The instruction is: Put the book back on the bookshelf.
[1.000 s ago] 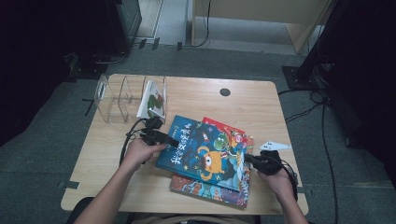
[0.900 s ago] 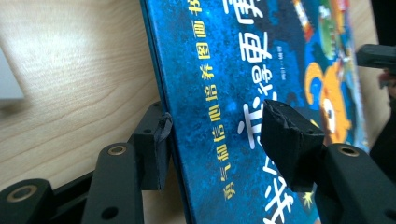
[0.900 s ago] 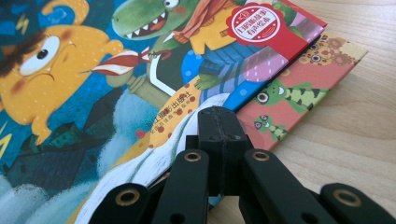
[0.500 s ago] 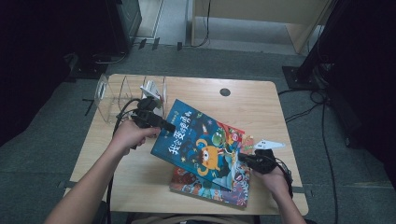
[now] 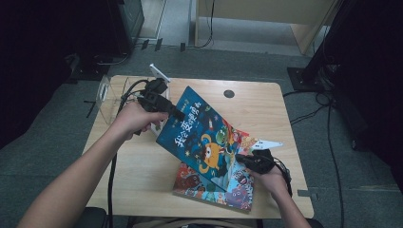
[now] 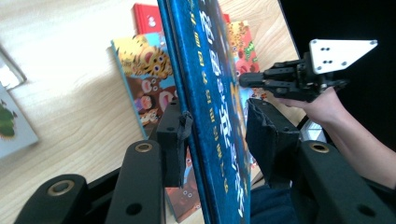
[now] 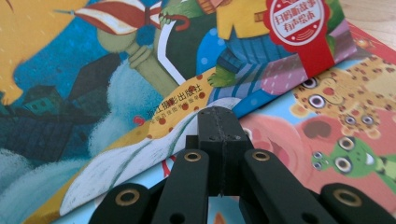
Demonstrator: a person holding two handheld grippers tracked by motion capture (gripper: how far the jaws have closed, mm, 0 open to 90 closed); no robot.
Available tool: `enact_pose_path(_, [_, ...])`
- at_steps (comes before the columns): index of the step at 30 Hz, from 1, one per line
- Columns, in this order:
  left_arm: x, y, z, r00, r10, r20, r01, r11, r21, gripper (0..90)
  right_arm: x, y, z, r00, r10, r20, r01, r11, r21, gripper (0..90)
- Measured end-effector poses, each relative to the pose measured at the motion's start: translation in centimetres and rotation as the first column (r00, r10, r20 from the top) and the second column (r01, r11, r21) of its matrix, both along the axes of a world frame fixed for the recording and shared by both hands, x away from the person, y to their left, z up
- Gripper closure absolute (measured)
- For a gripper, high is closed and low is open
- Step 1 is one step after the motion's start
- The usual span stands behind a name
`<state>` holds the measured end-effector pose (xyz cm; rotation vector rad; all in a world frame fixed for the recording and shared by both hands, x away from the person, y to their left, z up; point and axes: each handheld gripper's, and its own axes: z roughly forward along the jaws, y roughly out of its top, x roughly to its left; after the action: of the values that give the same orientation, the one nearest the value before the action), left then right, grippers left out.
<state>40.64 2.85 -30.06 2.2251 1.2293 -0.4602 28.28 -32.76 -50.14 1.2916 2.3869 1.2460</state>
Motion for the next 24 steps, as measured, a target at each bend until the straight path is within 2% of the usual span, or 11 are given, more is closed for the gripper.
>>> enact_pose_path(7, [0.1, -1.9, 2.5, 0.9993, -0.038, 0.009, 0.037, 0.9973, 0.063, 61.7, 0.4, 0.8, 0.0, 0.9996, 0.026, 0.009, -0.026, 0.9996, -0.005, 90.0])
enact_pose_path(11, [0.3, -2.6, 3.4, 0.9990, -0.044, -0.005, 0.044, 0.9949, 0.091, 61.9, 0.7, 1.4, 0.0, 0.9991, 0.040, 0.009, -0.040, 0.9991, -0.009, 90.0])
enact_pose_path(14, [0.5, -2.8, 3.4, 0.9987, -0.028, -0.041, 0.031, 0.9966, 0.076, 62.2, 0.9, 1.5, 0.0, 0.9987, 0.050, 0.009, -0.050, 0.9988, -0.001, 90.0])
enact_pose_path(18, [0.3, -3.6, 2.9, 0.9971, -0.043, -0.064, 0.051, 0.9900, 0.132, 62.3, 1.2, 1.9, 0.0, 0.9982, 0.060, 0.008, -0.060, 0.9982, -0.006, 90.0])
enact_pose_path(21, [0.6, -3.3, 2.9, 0.9969, -0.034, -0.071, 0.040, 0.9956, 0.085, 65.3, 1.3, 2.1, 0.1, 0.9977, 0.068, 0.009, -0.068, 0.9976, -0.013, 90.0])
enact_pose_path(24, [0.7, -3.5, 2.6, 0.9968, -0.022, -0.077, 0.033, 0.9899, 0.138, 66.0, 1.5, 2.4, 0.0, 0.9973, 0.072, 0.013, -0.072, 0.9973, -0.011, 90.0])
